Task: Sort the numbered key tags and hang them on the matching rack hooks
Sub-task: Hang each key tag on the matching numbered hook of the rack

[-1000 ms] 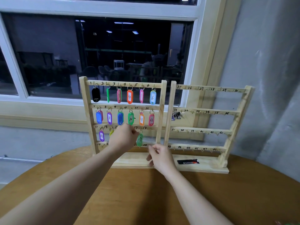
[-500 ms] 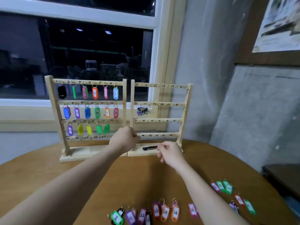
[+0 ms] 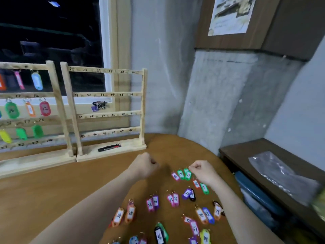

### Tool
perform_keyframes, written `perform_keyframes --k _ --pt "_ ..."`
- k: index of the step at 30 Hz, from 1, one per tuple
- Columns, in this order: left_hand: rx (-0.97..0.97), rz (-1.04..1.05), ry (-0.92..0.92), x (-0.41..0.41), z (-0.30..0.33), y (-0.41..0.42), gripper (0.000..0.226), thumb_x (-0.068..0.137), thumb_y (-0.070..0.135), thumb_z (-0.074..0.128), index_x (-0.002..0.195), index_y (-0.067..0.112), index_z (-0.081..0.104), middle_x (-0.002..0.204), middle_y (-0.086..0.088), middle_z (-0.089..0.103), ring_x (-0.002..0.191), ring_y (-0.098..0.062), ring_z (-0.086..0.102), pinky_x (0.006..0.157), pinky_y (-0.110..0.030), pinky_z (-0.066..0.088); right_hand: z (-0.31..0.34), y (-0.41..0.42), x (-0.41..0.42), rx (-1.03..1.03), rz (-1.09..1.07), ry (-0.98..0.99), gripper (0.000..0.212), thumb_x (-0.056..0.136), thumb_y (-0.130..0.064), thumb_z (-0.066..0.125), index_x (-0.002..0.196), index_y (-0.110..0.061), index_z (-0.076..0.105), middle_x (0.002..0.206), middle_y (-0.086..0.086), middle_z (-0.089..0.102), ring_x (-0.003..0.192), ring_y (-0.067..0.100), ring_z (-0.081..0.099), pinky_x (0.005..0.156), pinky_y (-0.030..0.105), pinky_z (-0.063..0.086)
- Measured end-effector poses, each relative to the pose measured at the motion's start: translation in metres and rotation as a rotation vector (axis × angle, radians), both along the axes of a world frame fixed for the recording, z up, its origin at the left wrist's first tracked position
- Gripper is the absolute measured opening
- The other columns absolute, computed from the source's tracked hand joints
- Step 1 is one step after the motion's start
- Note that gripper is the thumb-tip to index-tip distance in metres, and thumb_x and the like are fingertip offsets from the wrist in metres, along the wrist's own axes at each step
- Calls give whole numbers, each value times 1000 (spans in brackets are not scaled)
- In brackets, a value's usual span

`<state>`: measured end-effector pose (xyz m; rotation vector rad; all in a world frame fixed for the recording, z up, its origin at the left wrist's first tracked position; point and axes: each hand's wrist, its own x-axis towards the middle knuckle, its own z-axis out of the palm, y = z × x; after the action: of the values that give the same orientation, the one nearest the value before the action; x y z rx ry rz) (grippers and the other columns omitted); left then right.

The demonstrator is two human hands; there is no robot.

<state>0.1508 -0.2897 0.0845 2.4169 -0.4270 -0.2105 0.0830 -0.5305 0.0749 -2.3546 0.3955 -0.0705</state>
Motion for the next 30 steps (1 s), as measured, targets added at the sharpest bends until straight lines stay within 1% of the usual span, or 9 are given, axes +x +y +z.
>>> perform_keyframes --k 3,6,9,13,18,23,26,28,30 --pt "-21 -54 54 3 -21 -32 18 94 31 68 89 15 76 76 4 63 74 -12 58 64 -21 40 -17 -15 -3 22 9 92 9 95 -21 68 90 -15 73 90 -3 72 90 16 68 79 28 51" --pt "-46 -72 92 7 -41 -56 21 92 33 70 103 17 77 93 2 69 88 -13 61 74 -21 40 -29 -17 3 27 16 103 5 92 -21 73 90 -17 71 89 -3 69 88 15 66 81 28 52" --pt "-52 -73 100 13 -53 -69 25 92 35 70 108 17 76 107 -2 73 100 -18 65 80 -24 43 -34 -15 15 -3 8 88 15 86 -26 80 93 -18 70 86 -4 66 81 17 64 74 28 50" --pt "-98 41 67 23 -62 -74 34 87 31 76 113 12 62 108 -3 64 106 -24 61 84 -28 45 -38 -14 29 -82 9 71 27 73 -48 86 84 -31 67 103 -3 69 98 19 64 86 36 54" --pt "-31 19 43 29 -69 -76 27 91 28 72 113 15 68 113 -6 66 108 -24 61 82 -25 41 -41 -3 35 -233 -11 111 31 70 -59 83 76 -38 62 116 -2 68 115 22 59 94 38 52" --pt "11 8 93 33 -67 -80 18 94 25 66 107 16 75 113 -7 71 107 -24 63 86 -29 48 -42 4 44 -150 -26 189 24 78 -45 85 73 -29 68 95 -3 73 100 19 66 91 39 57" --pt "-6 -18 125 33 -64 -78 18 97 24 63 106 14 75 110 -7 70 102 -23 62 82 -29 46 -38 9 47 -156 -10 238 21 81 -42 84 85 -23 77 96 0 75 97 20 69 93 39 57" --pt "-43 -51 154 34 -59 -71 17 99 23 61 103 14 74 103 -5 69 95 -19 60 79 -27 43 -32 13 47 -203 23 238 18 86 -39 80 88 -22 77 97 -1 75 97 19 68 92 38 57" --pt "-133 -75 213 33 -51 -60 15 100 21 59 95 14 72 88 -1 66 83 -15 57 73 -26 43 -23 17 44 -208 61 203 15 92 -35 74 84 -21 74 90 -3 73 91 17 67 84 35 57"
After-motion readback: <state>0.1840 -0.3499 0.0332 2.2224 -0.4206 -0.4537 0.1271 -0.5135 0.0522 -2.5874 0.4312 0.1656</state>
